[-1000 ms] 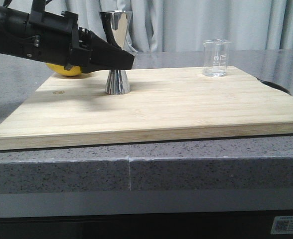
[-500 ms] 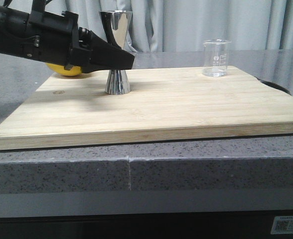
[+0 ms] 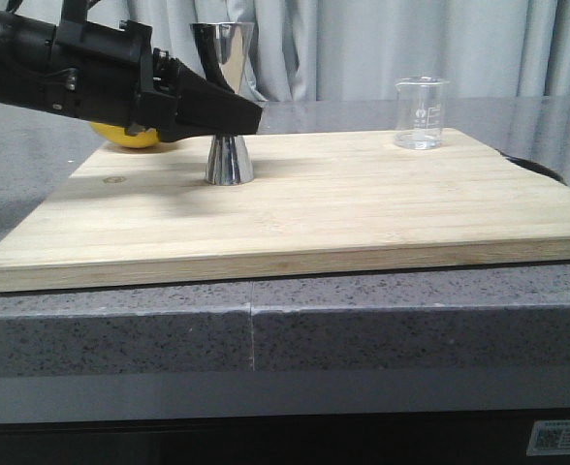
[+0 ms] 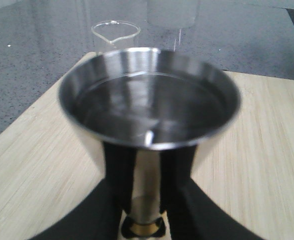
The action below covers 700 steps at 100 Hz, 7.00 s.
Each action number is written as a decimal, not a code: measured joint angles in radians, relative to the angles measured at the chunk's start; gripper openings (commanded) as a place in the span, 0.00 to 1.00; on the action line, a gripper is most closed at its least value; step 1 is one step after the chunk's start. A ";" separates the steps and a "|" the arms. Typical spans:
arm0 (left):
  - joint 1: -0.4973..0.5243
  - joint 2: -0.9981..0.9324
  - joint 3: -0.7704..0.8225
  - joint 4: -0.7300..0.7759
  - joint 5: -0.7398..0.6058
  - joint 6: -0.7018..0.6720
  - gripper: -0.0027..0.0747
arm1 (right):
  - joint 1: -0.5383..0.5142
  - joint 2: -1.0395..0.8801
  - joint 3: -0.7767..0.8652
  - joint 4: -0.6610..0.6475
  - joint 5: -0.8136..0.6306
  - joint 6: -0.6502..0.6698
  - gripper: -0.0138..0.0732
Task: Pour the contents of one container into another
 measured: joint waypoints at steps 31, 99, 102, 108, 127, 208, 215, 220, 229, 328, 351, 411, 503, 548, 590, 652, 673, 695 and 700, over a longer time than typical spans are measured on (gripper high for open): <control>0.000 0.000 0.000 0.000 0.005 0.000 0.48 | 0.000 0.000 0.000 0.000 0.000 0.000 0.68; 0.000 0.000 0.000 0.065 0.020 -0.091 0.62 | 0.000 0.000 0.000 0.000 0.000 0.000 0.68; 0.000 0.000 0.000 0.067 0.021 -0.094 0.62 | 0.000 0.000 0.000 0.000 0.000 0.000 0.68; 0.000 0.000 0.000 0.071 0.021 -0.098 0.62 | 0.000 0.000 0.000 0.000 0.000 0.000 0.68; 0.014 -0.011 0.000 0.082 0.022 -0.105 0.62 | 0.000 0.000 0.000 0.000 0.000 0.000 0.68; 0.196 -0.277 0.000 0.367 0.039 -0.400 0.62 | 0.000 0.000 0.000 0.000 0.105 0.020 0.68; 0.221 -0.317 0.000 0.369 0.019 -0.426 0.62 | 0.000 0.000 0.000 0.000 0.134 0.020 0.68; 0.235 -0.344 0.000 0.369 0.001 -0.438 0.62 | 0.000 0.000 0.000 0.000 0.159 0.020 0.68; 0.265 -0.414 0.000 0.369 -0.054 -0.460 0.62 | 0.000 0.000 0.000 0.002 0.215 0.020 0.68; 0.290 -1.106 0.456 0.210 -0.783 -0.641 0.61 | 0.000 -0.281 0.002 0.039 0.559 0.024 0.67; 0.290 -1.296 0.621 0.183 -0.820 -0.641 0.58 | 0.000 -0.318 0.081 0.011 0.499 0.070 0.67; 0.290 -1.395 0.745 0.173 -0.858 -0.641 0.48 | 0.000 -0.455 0.200 -0.055 0.425 0.090 0.22; 0.290 -1.488 0.800 0.165 -0.860 -0.641 0.01 | 0.000 -0.561 0.245 -0.126 0.461 0.090 0.11; 0.290 -1.654 0.967 0.129 -0.862 -0.641 0.01 | 0.000 -0.754 0.420 -0.134 0.453 0.090 0.11; 0.290 -1.654 0.971 0.124 -0.864 -0.641 0.01 | 0.010 -0.757 0.424 -0.136 0.366 0.090 0.11; 0.290 -1.654 0.972 0.124 -0.864 -0.641 0.01 | 0.010 -0.757 0.424 -0.138 0.366 0.090 0.11; 0.290 -1.654 0.972 0.132 -0.870 -0.641 0.01 | 0.010 -0.757 0.424 -0.138 0.366 0.090 0.11; 0.290 -1.695 0.972 0.468 -0.873 -0.942 0.01 | 0.010 -0.757 0.424 -0.138 0.366 0.090 0.11; 0.290 -1.714 0.972 0.636 -0.866 -1.117 0.01 | 0.010 -0.757 0.424 -0.138 0.366 0.090 0.11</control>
